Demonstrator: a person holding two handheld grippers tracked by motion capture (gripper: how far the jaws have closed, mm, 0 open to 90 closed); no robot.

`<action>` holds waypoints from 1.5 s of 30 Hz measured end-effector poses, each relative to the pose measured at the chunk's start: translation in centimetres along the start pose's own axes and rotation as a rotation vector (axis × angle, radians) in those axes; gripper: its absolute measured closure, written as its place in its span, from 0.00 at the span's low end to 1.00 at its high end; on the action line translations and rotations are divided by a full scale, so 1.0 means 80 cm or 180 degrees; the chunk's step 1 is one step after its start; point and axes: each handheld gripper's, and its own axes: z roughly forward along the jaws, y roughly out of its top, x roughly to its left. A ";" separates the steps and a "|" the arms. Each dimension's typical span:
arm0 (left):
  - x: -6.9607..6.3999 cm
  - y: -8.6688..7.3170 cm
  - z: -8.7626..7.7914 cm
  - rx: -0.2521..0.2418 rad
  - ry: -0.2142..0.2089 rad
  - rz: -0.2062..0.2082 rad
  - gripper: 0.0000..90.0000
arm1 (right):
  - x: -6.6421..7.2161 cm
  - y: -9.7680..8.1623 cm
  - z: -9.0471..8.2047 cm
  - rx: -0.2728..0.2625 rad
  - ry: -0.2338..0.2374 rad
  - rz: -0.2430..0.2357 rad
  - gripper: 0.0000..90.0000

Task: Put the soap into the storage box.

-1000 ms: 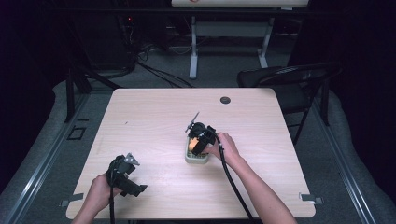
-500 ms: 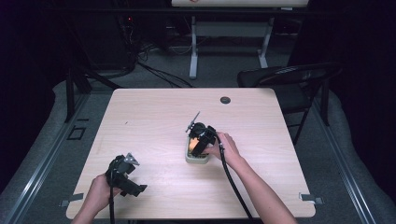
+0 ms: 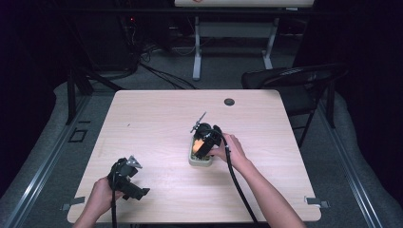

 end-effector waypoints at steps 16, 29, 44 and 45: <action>0.000 0.000 0.000 0.0000 0.0003 0.0001 0.00 | 0.015 -0.026 -0.048 -0.0004 0.0054 -0.0042 0.01; -0.001 0.001 0.000 0.0008 0.0012 -0.0004 0.00 | 0.022 -0.078 -0.089 -0.0063 0.0006 0.0025 0.00; -0.001 0.000 0.001 0.0029 0.0009 0.0004 0.00 | 0.023 -0.159 -0.111 0.0063 -0.0110 0.0192 0.00; -0.001 0.000 0.001 0.0024 0.0008 0.0004 0.00 | 0.023 -0.163 -0.111 0.0066 -0.0109 0.0213 0.00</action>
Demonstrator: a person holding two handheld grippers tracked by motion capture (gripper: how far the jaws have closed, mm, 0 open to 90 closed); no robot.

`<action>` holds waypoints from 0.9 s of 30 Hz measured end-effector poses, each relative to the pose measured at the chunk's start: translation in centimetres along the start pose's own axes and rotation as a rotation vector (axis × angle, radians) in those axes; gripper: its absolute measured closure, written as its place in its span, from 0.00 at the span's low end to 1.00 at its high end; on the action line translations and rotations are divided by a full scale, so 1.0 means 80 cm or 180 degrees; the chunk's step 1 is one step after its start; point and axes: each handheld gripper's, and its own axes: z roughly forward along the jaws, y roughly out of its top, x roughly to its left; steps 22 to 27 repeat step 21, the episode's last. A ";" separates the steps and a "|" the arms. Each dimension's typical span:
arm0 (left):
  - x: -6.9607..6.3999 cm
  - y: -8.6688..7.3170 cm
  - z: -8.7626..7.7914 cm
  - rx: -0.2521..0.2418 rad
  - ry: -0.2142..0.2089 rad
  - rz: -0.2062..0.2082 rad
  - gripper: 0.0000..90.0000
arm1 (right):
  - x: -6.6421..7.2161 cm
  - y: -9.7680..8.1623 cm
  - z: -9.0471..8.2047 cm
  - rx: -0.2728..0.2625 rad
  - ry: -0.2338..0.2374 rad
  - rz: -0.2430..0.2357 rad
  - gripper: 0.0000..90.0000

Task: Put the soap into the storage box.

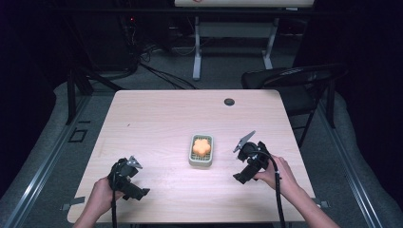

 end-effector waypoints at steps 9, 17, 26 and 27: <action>0.000 0.000 0.000 -0.0009 -0.0006 0.0006 0.00 | -0.009 -0.049 -0.010 0.0095 -0.0083 0.0155 0.00; -0.001 0.002 0.002 -0.0014 0.0003 0.0024 0.00 | -0.015 -0.086 0.005 0.0173 -0.0097 0.0339 0.00; 0.000 0.003 0.001 -0.0006 -0.0015 0.0016 0.00 | -0.016 -0.086 0.006 0.0184 -0.0127 0.0315 0.00; 0.000 0.003 0.001 -0.0006 -0.0015 0.0016 0.00 | -0.016 -0.086 0.006 0.0184 -0.0127 0.0315 0.00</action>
